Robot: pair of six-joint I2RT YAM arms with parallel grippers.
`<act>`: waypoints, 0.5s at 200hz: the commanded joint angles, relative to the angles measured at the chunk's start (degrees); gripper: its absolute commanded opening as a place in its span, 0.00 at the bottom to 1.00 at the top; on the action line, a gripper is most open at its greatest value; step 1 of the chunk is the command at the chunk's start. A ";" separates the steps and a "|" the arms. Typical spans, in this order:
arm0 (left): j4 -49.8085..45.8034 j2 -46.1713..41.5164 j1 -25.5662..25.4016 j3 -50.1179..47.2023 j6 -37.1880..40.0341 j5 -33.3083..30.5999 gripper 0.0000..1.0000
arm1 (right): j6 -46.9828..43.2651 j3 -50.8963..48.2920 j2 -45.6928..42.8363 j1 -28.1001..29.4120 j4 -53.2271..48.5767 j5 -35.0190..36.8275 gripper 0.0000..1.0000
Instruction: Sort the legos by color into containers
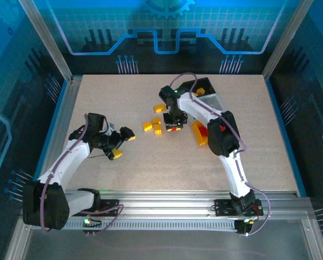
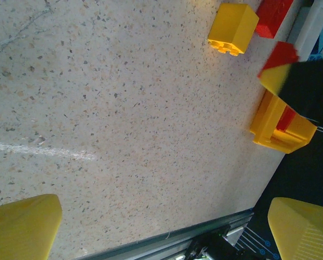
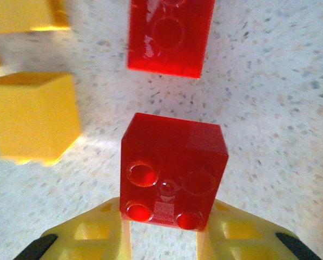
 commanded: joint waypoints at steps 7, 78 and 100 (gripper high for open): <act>1.76 0.68 0.62 -0.69 -0.82 1.39 0.99 | 0.05 -0.54 -8.67 -1.08 -0.80 0.54 0.27; 4.02 2.13 0.68 -0.70 -2.17 2.33 0.99 | -0.91 -11.96 -20.13 -15.52 0.73 0.65 0.27; 4.24 2.10 0.63 -1.26 -2.09 2.43 0.99 | -0.81 -20.70 -24.03 -20.33 3.45 0.55 0.27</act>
